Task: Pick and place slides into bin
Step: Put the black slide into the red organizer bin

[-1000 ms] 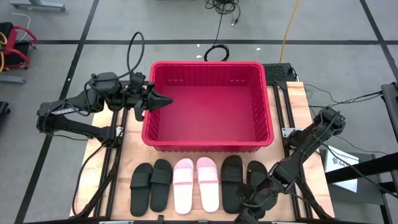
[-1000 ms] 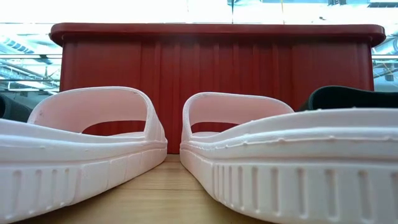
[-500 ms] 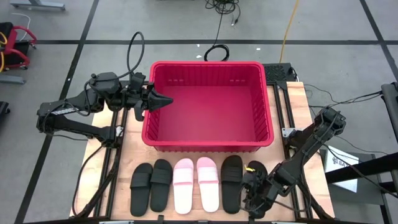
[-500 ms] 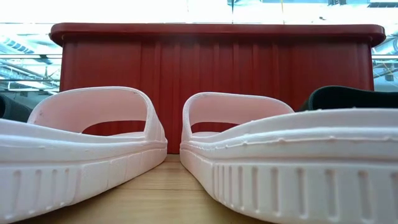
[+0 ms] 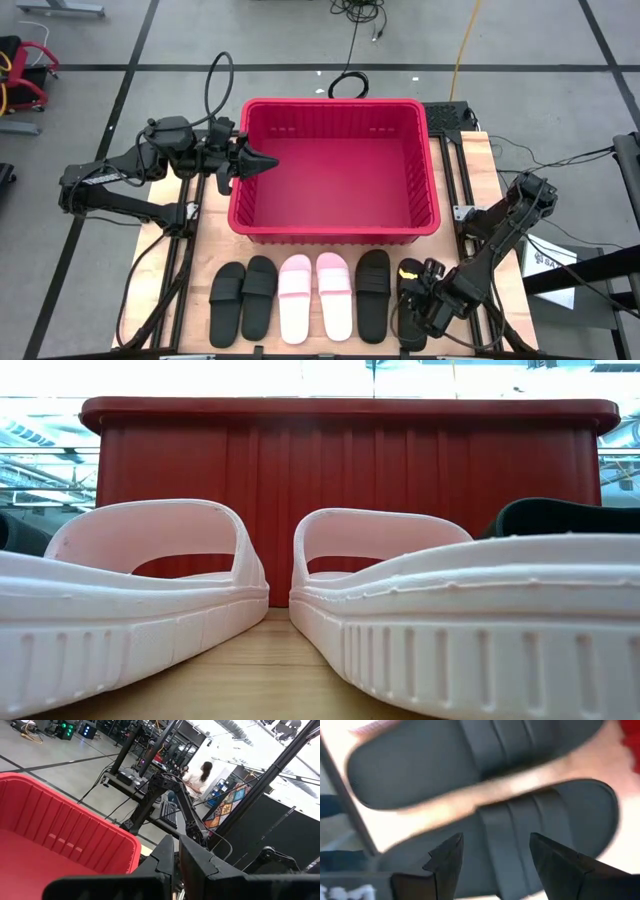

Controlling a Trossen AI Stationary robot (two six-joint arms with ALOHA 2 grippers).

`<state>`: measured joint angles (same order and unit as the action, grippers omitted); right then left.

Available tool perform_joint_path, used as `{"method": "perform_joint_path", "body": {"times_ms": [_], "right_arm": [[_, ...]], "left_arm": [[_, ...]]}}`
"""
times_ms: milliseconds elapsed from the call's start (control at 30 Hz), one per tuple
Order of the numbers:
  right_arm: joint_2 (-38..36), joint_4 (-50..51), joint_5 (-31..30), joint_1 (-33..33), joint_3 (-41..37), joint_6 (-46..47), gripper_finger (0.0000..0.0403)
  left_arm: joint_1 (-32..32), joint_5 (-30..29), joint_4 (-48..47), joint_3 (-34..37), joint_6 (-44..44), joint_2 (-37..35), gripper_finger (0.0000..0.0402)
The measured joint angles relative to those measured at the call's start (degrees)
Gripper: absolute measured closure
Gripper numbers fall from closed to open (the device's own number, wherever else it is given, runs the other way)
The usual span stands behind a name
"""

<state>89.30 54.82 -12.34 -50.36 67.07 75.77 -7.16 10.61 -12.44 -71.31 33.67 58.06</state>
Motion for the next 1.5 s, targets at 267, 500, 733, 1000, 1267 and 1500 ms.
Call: {"method": "perform_joint_path", "body": {"times_ms": [267,500,733,1000,1267,1500], "right_arm": [[0.0,1.7,-1.2,-0.4,0.0,-1.2,0.0181],[0.0,2.2,-1.2,-1.1,0.0,-0.7,0.0181],[0.0,4.7,-1.3,-1.8,0.0,-0.2,0.0181],[0.2,4.6,-1.2,-2.8,0.0,0.0,0.0181],[2.2,3.3,-0.9,-3.9,0.0,0.4,0.0181],[5.1,3.6,-0.6,-3.9,0.0,0.5,0.0181]], "left_arm": [[0.0,0.0,-0.9,0.0,-0.2,0.0,0.0376],[0.0,0.0,-1.6,0.0,-0.1,0.0,0.0376],[0.0,0.0,-1.5,0.0,0.0,0.0,0.0376],[0.0,0.0,-1.4,0.0,0.1,0.0,0.0376],[0.0,0.0,-1.4,0.0,0.3,0.0,0.0376],[0.0,0.0,-1.4,0.0,0.3,0.0,0.0376]]}}
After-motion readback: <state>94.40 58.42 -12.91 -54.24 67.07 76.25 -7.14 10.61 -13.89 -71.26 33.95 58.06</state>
